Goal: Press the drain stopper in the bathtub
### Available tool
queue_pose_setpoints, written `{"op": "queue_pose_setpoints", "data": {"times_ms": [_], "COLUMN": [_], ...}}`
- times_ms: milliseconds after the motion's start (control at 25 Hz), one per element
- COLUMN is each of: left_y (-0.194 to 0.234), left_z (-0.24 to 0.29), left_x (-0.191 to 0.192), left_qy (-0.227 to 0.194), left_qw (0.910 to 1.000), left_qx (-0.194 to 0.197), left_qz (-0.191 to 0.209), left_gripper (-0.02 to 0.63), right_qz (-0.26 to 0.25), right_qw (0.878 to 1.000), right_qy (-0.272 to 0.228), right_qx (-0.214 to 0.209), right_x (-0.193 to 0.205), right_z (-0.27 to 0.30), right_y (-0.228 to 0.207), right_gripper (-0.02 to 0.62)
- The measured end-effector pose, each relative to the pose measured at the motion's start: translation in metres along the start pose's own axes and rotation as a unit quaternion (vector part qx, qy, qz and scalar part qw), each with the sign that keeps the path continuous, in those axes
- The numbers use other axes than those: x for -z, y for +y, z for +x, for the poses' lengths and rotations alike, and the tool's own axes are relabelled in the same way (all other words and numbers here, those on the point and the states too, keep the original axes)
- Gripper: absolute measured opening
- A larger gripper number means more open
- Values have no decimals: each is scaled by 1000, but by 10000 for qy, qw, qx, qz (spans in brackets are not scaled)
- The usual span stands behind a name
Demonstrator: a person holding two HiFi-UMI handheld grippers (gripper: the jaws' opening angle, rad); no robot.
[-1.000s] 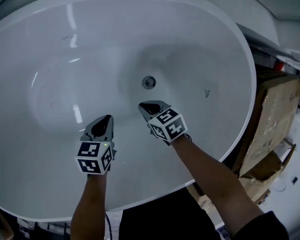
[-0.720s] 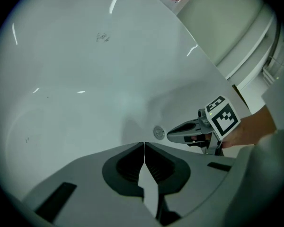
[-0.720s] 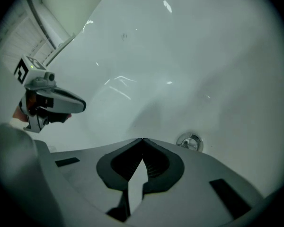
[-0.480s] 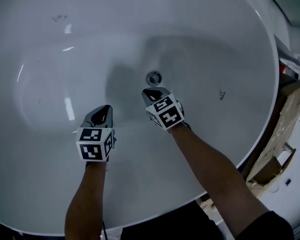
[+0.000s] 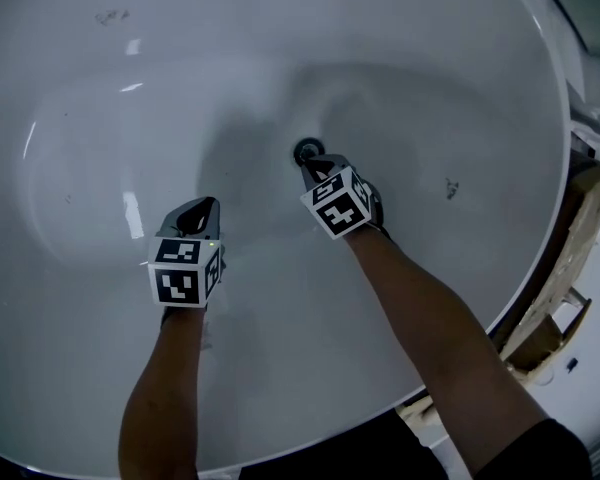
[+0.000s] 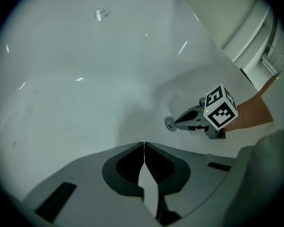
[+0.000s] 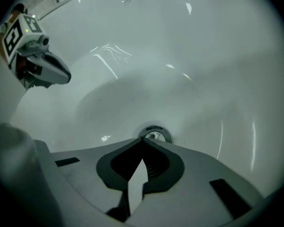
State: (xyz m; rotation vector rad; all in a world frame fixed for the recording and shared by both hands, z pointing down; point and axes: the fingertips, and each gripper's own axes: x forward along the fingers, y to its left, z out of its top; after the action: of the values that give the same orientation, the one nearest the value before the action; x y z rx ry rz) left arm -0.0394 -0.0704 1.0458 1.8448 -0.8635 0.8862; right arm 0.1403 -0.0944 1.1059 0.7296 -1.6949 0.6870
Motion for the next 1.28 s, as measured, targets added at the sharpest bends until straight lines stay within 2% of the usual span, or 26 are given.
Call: {"op": "queue_pose_setpoints", "data": {"times_ms": [200,360,640,800,1040,1200,1280], "left_y": [-1,-6,-18,-13,-5,-14,-18], "left_z": [10,17,20,20,17,4,-6], "left_x": [-9,-4,5,-3,1,4,9], "left_qy": [-92,-73,53,64,175,309,383], "left_qw": [9999,9997,9998,9995,9997,9987,9982], "left_qx": [-12,-13,-4,-27,-170,-201,-214], "left_qz": [136,239,189,304,-59,352,397], "left_gripper": [20,20,20,20,20,20,20], "right_qz": [-291,-338,-1325,-1219,-1218,-1110,-1035], "right_qw": [9981,9950,9840,9854,9864,9898,9915], "right_qy": [478,926,1060,1085,1090,887,783], "right_qx": [250,174,550,475,148,83,62], "right_x": [9,10,16,14,9,6,6], "right_z": [14,21,25,28,25,13,-1], "right_y": [-19,-15,-14,-12,-10,-11,-7], "right_gripper": [15,18,21,20,20,18,15]}}
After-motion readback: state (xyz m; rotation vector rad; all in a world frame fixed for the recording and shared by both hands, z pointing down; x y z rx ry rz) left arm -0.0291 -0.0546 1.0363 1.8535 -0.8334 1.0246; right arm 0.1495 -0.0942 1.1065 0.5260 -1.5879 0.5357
